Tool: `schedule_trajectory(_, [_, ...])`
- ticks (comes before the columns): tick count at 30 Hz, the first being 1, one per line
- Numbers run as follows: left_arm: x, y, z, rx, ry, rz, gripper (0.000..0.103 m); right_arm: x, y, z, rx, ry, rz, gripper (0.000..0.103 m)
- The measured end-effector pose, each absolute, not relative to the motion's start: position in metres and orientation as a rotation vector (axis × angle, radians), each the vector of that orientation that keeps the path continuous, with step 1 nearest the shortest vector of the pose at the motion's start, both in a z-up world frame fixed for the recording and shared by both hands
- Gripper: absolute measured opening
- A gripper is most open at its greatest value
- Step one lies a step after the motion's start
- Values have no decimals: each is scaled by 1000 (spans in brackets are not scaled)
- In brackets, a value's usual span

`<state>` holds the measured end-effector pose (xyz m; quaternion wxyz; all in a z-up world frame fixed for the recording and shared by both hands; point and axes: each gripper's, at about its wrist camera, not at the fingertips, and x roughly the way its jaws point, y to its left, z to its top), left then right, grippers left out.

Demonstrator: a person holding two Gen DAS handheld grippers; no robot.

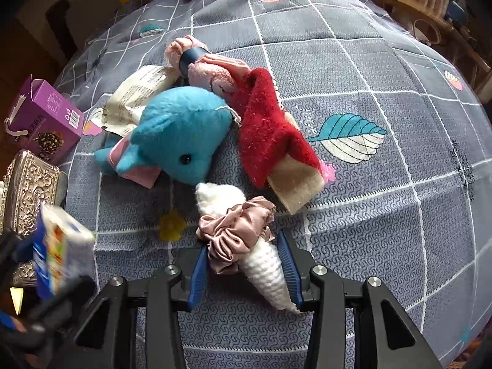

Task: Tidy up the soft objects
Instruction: 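Carry the Tempo pack into the gold tray and open the left tool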

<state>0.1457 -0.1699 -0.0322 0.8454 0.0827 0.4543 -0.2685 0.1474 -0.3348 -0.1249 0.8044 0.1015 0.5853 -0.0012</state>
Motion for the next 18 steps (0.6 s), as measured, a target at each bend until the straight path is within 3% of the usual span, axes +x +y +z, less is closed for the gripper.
schedule_trajectory(9, [263,-85,51,55,858,-311,56,149,-333,-126,201,1245,-4,41])
schedule_trajectory(18, [248,94,40,-93,817,-43,56,151,-330,-126,182,1244,-3,41])
